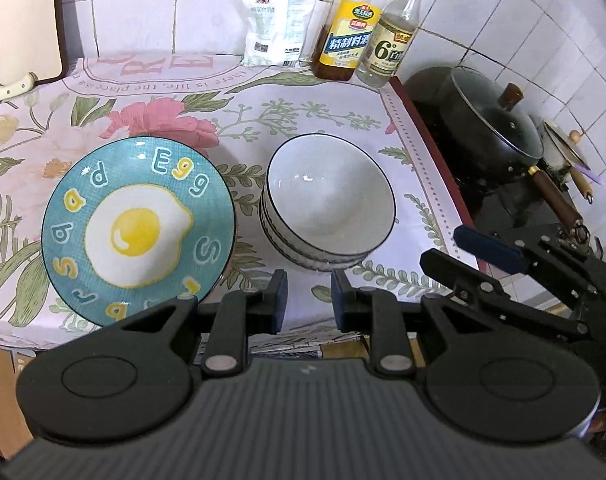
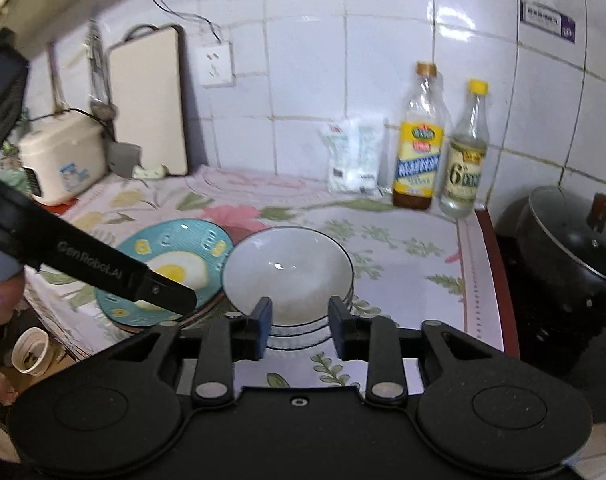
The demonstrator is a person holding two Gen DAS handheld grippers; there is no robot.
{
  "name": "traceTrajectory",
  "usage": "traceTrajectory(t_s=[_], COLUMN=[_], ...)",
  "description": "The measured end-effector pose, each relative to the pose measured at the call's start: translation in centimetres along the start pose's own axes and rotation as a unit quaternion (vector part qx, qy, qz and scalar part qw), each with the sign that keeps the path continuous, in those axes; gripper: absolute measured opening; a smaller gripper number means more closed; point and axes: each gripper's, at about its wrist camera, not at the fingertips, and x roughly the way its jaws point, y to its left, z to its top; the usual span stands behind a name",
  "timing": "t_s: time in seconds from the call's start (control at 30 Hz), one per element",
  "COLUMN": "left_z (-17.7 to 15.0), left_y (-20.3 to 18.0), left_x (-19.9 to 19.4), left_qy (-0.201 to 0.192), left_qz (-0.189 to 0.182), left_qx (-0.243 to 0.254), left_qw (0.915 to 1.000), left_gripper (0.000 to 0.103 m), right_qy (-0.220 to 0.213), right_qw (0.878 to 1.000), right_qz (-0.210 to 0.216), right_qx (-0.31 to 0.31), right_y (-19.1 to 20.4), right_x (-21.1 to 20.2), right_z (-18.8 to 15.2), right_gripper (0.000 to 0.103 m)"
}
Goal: Organize plates and bowls
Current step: 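Lower the small bowl into the nested bowls and open both grippers, then move both tools to the bowl stack and grip its rim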
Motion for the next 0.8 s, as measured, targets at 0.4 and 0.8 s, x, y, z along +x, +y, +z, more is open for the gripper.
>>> traceTrajectory(t_s=[0.4,0.8], left_z=[-1.8,-3.3], left_y=[-0.1,1.4], left_x=[0.0,2.2], left_qy=[-0.026,-0.045], left_qz=[0.004,-0.006], left_qx=[0.031,0.023], left_qw=[0.9992,0.9987], left_gripper=[0.023,0.030], right_qy=[-0.045,-0.057], right_qw=[0.998,0.998], right_qz=[0.014,0.015], right_qx=[-0.046,0.000], right_y=[0.7,-0.9], right_x=[-1.6,0.5], right_z=[-2.8,-5.2], right_gripper=[0.054,0.065])
